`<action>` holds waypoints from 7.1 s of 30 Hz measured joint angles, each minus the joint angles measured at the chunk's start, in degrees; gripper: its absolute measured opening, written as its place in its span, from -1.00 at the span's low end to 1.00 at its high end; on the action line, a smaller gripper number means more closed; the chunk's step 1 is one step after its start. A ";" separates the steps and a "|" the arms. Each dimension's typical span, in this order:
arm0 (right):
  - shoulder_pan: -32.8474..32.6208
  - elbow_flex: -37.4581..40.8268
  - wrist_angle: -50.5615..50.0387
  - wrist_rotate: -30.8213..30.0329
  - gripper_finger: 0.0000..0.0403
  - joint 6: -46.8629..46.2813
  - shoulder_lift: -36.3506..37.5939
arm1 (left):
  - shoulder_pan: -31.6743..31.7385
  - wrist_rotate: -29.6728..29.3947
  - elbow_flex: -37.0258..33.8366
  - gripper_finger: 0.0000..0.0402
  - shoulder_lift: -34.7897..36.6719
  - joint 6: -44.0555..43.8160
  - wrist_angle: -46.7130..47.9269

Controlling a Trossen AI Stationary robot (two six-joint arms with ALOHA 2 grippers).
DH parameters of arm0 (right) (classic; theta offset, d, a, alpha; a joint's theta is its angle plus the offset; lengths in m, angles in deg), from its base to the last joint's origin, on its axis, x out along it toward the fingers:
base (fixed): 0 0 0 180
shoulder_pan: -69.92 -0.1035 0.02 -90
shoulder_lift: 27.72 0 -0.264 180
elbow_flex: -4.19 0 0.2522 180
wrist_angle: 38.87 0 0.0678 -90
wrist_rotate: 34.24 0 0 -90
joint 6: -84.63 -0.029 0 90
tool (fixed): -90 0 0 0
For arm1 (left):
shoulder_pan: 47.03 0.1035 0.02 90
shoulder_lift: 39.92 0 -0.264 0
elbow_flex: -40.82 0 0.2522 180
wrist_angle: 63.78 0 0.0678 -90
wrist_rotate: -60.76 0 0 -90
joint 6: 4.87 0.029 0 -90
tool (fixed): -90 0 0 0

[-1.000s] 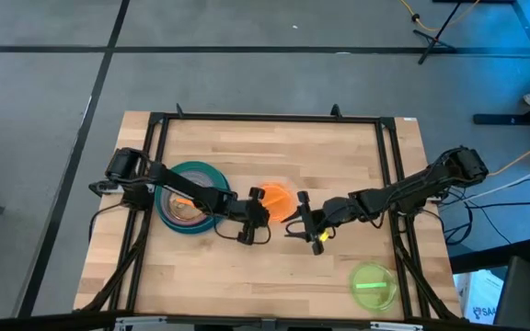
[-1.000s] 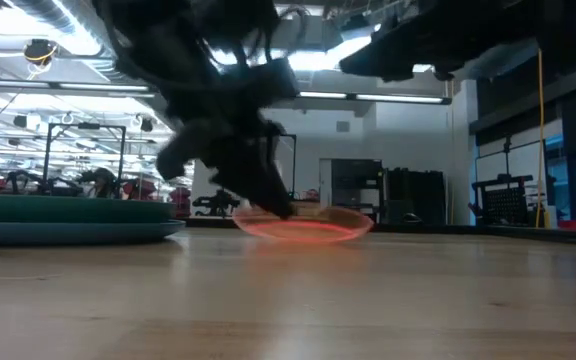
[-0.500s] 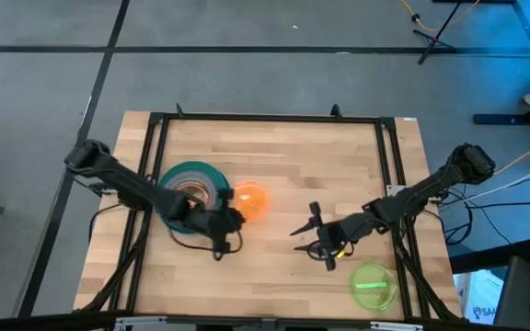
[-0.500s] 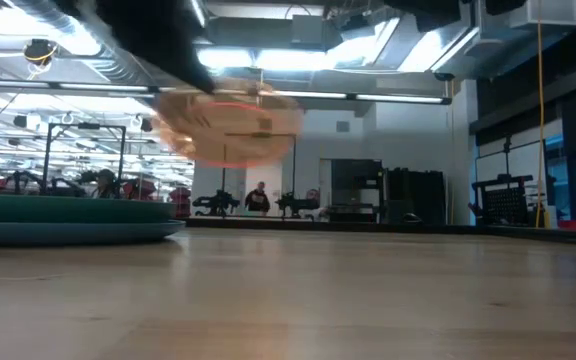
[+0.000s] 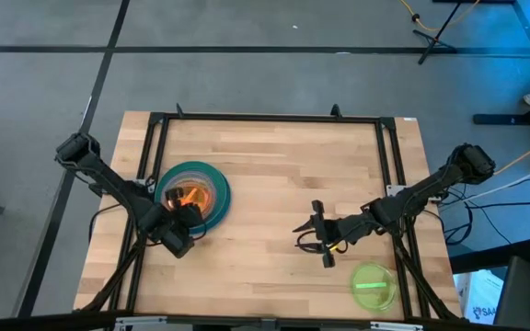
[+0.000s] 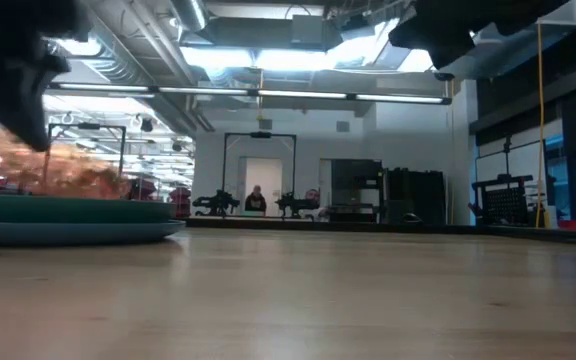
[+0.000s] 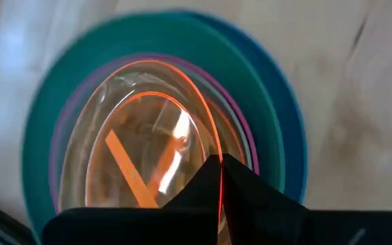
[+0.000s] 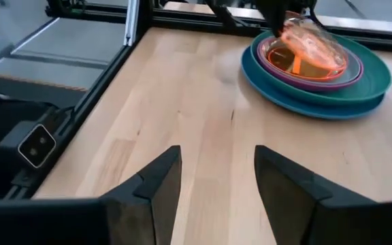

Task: Stack plastic plates
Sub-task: Stack the orange plate on top of the orange plate, then stack the light green plate on top of the orange plate, then return to Home Position

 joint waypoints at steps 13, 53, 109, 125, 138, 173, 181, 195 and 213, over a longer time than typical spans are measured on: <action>0.13 0.02 -4.56 -0.43 -0.11 -8.73 0.00 | -1.09 2.92 -7.06 -0.57 -0.02 -2.59 -2.41; -29.79 5.72 -47.24 17.57 -0.11 -75.47 1.33 | -5.79 -6.33 -6.01 -0.28 -0.13 20.20 -35.22; 10.90 6.80 -9.74 -1.95 -0.36 -37.61 -10.40 | 11.26 9.55 -6.04 -0.29 -21.08 56.75 -76.33; 6.58 6.80 -6.19 -13.59 -0.05 -30.17 -9.40 | 17.45 17.30 5.16 -0.29 -35.99 69.73 -78.23; 5.95 6.80 -5.60 -13.94 -0.05 -30.27 -9.40 | 19.42 24.60 8.96 -0.72 -39.43 68.08 -73.11; -1.30 6.80 -10.30 -27.89 -0.05 -33.33 -3.45 | -1.86 -5.50 -8.42 -0.99 13.53 13.19 -9.90; 3.58 6.80 -10.34 -23.50 -0.05 -33.54 -3.54 | -2.06 -2.12 -18.37 -0.99 18.73 8.44 -9.88; 5.35 6.80 -9.44 -20.85 -0.05 -36.63 -3.67 | -0.55 2.80 -19.11 -0.45 19.80 9.64 -11.53; 17.25 7.55 -4.17 -4.83 -0.40 -5.85 4.59 | 6.27 -10.11 -19.83 -0.59 22.04 33.71 -45.49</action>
